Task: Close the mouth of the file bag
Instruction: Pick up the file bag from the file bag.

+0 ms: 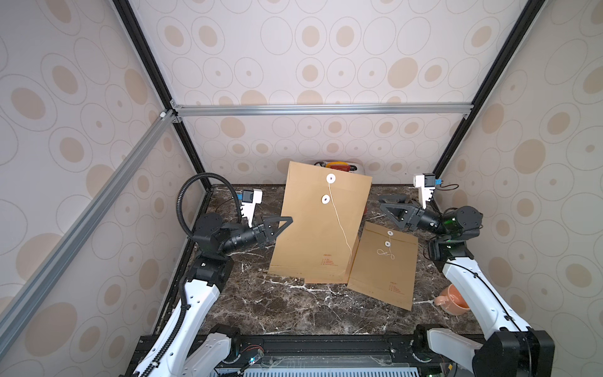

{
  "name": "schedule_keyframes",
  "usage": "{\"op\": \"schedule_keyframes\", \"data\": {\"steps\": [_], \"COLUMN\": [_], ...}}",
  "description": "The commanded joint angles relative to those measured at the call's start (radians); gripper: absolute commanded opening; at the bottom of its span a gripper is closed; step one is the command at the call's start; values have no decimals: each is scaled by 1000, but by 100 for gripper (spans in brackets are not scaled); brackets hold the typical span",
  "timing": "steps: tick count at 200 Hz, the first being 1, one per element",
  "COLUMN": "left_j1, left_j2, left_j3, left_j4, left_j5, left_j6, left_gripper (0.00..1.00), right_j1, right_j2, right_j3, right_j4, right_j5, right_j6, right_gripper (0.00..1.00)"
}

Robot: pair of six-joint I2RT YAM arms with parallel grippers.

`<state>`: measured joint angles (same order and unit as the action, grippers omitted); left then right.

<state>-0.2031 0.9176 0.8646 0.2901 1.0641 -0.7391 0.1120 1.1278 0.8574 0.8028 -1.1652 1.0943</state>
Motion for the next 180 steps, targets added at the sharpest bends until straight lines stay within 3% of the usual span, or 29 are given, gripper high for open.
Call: {"op": "schedule_keyframes", "data": {"steps": [1,60,92,121,160,180], "left_j1": [-5,-7,-6,-6,-5,-6], "left_j2": [5,41,41,43,53,49], "left_j3": [61,36,39,34,31,36], "left_j4": [122,252,251,248,244,227], "left_j5": [5,-2,3,-3,-5,-3], "left_j6": [-59,-138,-138,-134,-132,-120], "left_gripper": [0,0,0,0,0,0], "right_j1": [14,137,138,168,211,213], "right_j2": [18,61,122,162,170,159], "right_j3": [15,73,81,94,105,106], "right_j4": [-16,-136,-40,30,33,16], "right_j5": [-1,9,5,2,12,12], "right_j6": [-33,-164,-94,-45,-52,-64], "right_gripper": [78,72,65,54,45,30]}}
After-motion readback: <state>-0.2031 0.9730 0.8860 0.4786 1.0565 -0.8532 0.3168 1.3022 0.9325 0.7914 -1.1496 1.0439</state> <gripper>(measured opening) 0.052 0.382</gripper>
